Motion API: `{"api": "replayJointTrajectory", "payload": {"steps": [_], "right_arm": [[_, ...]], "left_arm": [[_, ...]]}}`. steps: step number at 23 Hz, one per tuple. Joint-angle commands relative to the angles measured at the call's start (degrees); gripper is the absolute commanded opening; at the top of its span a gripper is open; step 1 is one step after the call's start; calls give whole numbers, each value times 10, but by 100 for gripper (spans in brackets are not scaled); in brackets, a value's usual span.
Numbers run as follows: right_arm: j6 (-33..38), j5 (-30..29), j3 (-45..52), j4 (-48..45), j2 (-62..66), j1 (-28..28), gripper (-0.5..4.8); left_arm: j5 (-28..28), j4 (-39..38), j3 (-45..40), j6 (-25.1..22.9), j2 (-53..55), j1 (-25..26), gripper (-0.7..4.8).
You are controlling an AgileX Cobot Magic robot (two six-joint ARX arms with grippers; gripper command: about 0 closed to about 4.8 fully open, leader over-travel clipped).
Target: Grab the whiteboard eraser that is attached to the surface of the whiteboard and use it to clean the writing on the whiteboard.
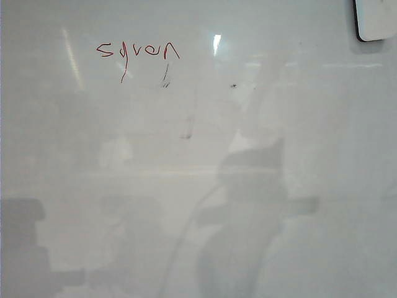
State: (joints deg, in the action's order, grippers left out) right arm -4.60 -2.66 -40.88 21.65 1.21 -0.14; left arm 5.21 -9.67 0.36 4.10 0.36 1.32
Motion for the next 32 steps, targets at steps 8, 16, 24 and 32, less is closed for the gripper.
{"api": "replayJointTrajectory", "payload": {"steps": [8, 16, 24, 32], "right_arm": [[-42, -63, -69, 89, 51, 1, 31], [-61, -64, -69, 90, 72, 16, 31], [-67, -64, -69, 86, 94, 16, 32], [-118, -63, -69, 85, 99, 16, 47]], "left_arm": [[0, -4, 2, -3, 1, 0, -2], [0, -4, 2, -3, 1, 0, -2], [0, -4, 2, -3, 1, 0, -2], [0, -4, 2, -3, 1, 0, -2]]}}
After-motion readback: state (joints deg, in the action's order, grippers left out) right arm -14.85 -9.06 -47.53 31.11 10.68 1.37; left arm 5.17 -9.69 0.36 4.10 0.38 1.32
